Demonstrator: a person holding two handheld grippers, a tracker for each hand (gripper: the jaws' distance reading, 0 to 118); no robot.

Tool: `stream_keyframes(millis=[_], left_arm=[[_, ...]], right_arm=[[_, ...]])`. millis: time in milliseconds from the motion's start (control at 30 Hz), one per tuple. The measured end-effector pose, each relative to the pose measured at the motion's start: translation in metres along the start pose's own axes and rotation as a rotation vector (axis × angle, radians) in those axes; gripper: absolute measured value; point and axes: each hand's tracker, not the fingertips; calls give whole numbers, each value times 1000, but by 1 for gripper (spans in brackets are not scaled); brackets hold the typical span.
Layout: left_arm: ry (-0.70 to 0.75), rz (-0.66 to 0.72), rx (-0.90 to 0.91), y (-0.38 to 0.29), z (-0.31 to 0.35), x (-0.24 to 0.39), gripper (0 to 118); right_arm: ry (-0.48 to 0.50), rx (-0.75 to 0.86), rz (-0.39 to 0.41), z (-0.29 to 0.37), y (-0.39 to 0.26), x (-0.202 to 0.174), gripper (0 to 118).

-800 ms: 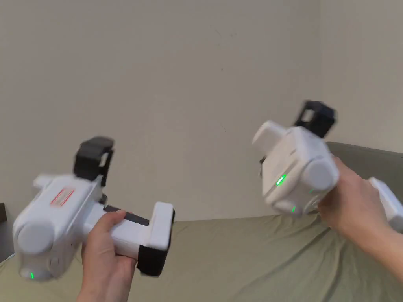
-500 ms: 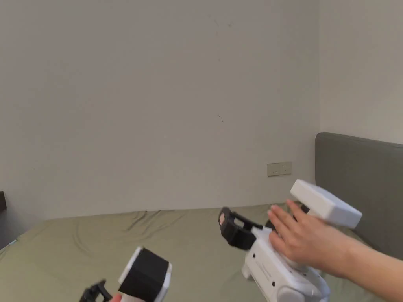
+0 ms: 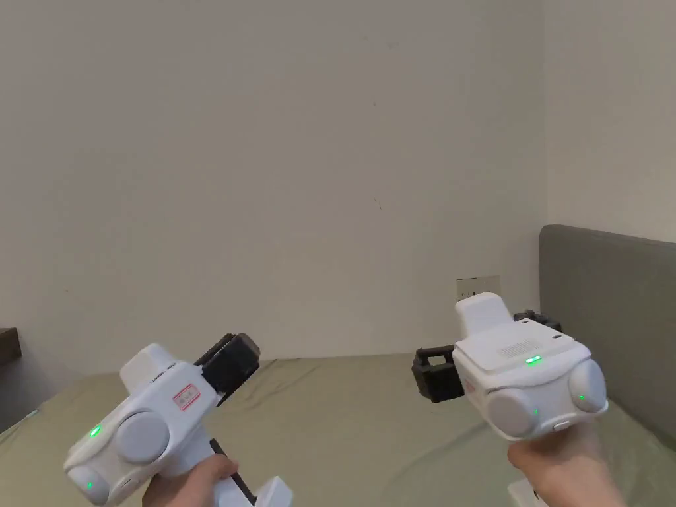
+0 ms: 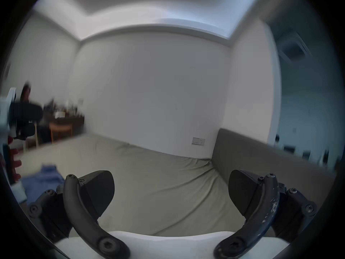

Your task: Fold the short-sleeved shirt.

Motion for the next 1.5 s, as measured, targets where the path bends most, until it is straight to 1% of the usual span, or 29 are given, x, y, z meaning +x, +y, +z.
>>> stream_keyframes(millis=[33, 67, 100, 133, 167, 200, 233, 333, 467, 533, 567, 700, 867, 1200, 1333, 1433, 1500], left_arm=[[5, -220, 30, 7, 1, 16, 118], [27, -394, 44, 10, 3, 29, 118], [47, -539, 73, 9, 13, 40, 118], [54, -622, 109, 8, 17, 46, 118], [69, -661, 128, 6, 20, 50, 118], [86, -641, 139, 4, 22, 51, 118], [65, -607, 125, 4, 28, 48, 118], [-5, -533, 74, -5, 28, 46, 118], [26, -517, 58, -12, 22, 42, 118], [32, -503, 46, -12, 20, 41, 118], [33, -498, 47, -13, 21, 40, 118], [37, -498, 44, -13, 21, 39, 118], [43, -495, 50, -11, 23, 38, 118], [30, -495, 35, -13, 20, 47, 118], [26, -507, 31, -14, 21, 51, 118], [21, -503, 38, -14, 21, 51, 118], [19, -491, 36, -13, 21, 50, 118]], right_arm=[[-13, 11, -24, 1, -1, 6, 118], [-13, 16, -48, 2, -3, 13, 118], [-65, 42, -87, 4, -7, 19, 118], [-68, 43, -136, 9, -10, 25, 118], [-88, 51, -206, 10, -15, 32, 118], [-86, 34, -266, 10, -19, 40, 118], [-113, 36, -302, 11, -25, 44, 118], [-167, 31, -218, 13, -33, 49, 118], [-164, 31, -218, 16, -35, 49, 118], [-163, 34, -185, 16, -32, 47, 118], [-159, 37, -182, 16, -32, 47, 118], [-148, 33, -210, 15, -30, 48, 118], [-155, 35, -182, 15, -30, 46, 118], [-170, 38, -193, 15, -30, 49, 118], [-175, 35, -182, 14, -30, 49, 118], [-172, 37, -193, 15, -31, 50, 118], [-173, 43, -215, 16, -32, 53, 118]])
